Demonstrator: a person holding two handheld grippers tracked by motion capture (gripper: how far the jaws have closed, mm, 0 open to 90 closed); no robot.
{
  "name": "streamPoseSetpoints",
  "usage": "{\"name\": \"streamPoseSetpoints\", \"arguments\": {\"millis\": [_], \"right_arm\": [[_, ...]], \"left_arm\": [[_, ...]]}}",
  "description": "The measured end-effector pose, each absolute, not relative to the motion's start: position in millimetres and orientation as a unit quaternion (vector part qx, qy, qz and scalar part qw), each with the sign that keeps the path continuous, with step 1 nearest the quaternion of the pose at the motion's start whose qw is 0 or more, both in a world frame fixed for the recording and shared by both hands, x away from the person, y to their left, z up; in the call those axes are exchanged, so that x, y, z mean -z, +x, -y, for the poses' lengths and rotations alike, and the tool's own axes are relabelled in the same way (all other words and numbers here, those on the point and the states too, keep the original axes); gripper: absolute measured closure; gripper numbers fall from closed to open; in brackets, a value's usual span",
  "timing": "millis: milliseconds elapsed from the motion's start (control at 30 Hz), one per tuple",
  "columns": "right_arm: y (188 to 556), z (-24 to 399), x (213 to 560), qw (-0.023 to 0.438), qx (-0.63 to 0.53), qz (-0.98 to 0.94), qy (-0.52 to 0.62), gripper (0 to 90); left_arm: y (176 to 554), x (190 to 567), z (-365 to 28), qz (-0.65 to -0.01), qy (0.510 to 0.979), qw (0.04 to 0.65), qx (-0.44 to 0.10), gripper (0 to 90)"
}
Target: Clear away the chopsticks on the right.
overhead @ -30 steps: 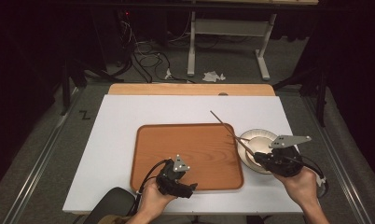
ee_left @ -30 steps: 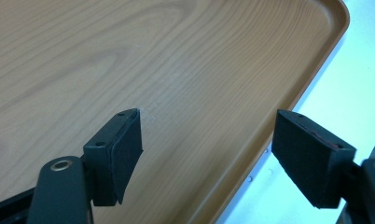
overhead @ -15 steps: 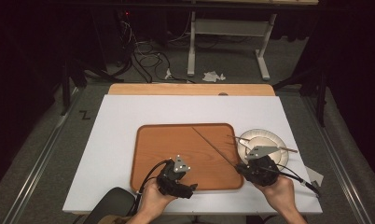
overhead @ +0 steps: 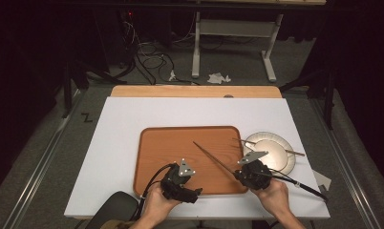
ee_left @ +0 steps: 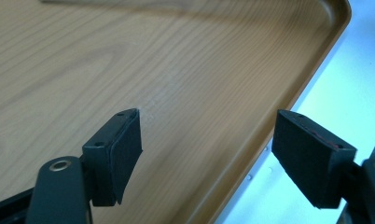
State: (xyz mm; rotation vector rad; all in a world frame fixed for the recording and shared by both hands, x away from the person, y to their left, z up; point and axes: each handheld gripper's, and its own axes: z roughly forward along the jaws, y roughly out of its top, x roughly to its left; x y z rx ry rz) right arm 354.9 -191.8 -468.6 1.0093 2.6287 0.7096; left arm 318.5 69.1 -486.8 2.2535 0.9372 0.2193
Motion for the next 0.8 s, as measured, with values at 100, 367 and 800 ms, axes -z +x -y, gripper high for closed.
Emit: {"name": "streamPoseSetpoints", "arguments": {"millis": [100,367,800], "right_arm": [[358,189,475,0.118,-0.233,-0.901,0.346,84.7],[359,185,486,0.113,-0.214,-0.904,0.351,83.5],[362,194,485,0.14,-0.198,-0.892,0.381,81.5]], "left_arm": [[318,487,-69,-0.359,0.866,0.338,-0.085,24.0],[318,487,-69,-0.359,0.866,0.338,-0.085,23.9],[317,487,-68,-0.359,0.865,0.339,-0.084,23.7]]}}
